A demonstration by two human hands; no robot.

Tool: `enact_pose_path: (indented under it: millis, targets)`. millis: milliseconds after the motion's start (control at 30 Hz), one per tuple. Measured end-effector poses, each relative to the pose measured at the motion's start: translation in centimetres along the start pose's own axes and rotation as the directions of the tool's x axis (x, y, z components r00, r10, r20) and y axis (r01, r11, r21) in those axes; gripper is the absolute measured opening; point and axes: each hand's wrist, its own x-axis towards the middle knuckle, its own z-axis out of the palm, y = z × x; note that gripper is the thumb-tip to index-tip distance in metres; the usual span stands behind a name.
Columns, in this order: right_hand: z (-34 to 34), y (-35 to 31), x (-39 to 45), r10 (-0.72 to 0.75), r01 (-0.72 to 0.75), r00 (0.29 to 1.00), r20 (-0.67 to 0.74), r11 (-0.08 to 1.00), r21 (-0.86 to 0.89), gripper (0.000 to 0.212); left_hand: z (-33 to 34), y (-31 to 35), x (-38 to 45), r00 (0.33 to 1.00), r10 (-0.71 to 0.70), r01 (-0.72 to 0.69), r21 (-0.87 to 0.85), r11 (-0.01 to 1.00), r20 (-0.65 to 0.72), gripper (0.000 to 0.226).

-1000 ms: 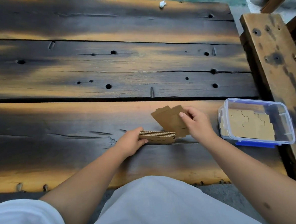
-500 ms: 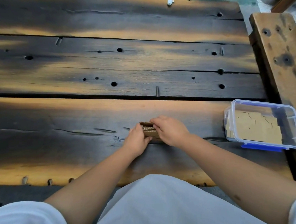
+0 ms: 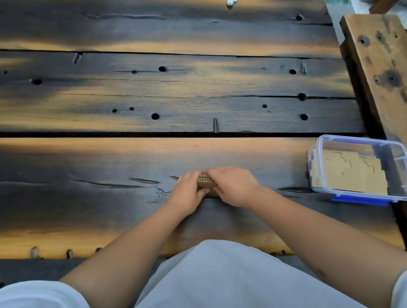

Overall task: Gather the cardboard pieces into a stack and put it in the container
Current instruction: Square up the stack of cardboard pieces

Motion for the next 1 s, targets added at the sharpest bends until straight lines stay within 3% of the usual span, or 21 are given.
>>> enact_pose_path:
  millis: [67,133,233,333,433,567,700,767,833,1000]
  targets:
    - [-0.2,0.4,0.0,-0.011,0.010,1.000,0.010,0.998,0.062,0.051,-0.4,-0.1,0.1,0.999,-0.003,0.003,0.000,1.000,0.054,0.034]
    - [-0.3,1.0,-0.7,0.021,-0.007,0.996,-0.087,0.988,0.151,0.070,-0.7,-0.1,0.3,0.996,-0.002,0.000,0.013,1.000,0.092,0.024]
    - [0.7,2.1,-3.2,0.258,-0.136,0.928,-0.270,0.906,0.401,0.082,-0.9,0.0,0.7,0.994,0.008,-0.008,0.003,1.000,0.109,0.023]
    - [2.8,3.3,-5.9,0.529,-0.311,0.835,-0.153,0.682,0.662,0.089,-1.0,-0.1,0.9,0.991,-0.002,0.002,0.003,1.000,0.131,0.026]
    - [4.6,3.4,-6.7,0.569,-0.427,0.822,-0.020,0.640,0.638,0.093,-1.1,-0.2,0.9,0.990,-0.012,0.010,0.016,1.000,0.139,0.027]
    - [5.6,2.5,-5.8,0.512,-0.451,0.856,0.069,0.675,0.584,0.081,-1.3,-0.1,0.8,0.990,-0.004,-0.002,0.038,0.999,0.142,0.026]
    - [5.6,2.5,-5.1,0.564,-0.507,0.825,-0.031,0.764,0.398,0.058,-1.7,-0.1,0.7,0.985,0.002,-0.031,0.162,0.986,0.175,0.032]
    - [5.5,2.7,-5.1,0.550,-0.497,0.833,-0.057,0.790,0.359,0.036,-1.8,-0.2,0.8,0.982,0.000,-0.041,0.213,0.976,0.189,0.031]
    - [5.3,2.9,-5.0,0.527,-0.473,0.848,-0.059,0.801,0.368,0.018,-1.9,0.0,0.8,0.982,-0.013,-0.031,0.232,0.972,0.190,0.028]
    - [3.9,3.1,-5.5,0.439,-0.383,0.898,0.006,0.777,0.499,0.021,-2.6,0.8,0.9,0.978,-0.004,-0.015,0.086,0.996,0.207,0.028]
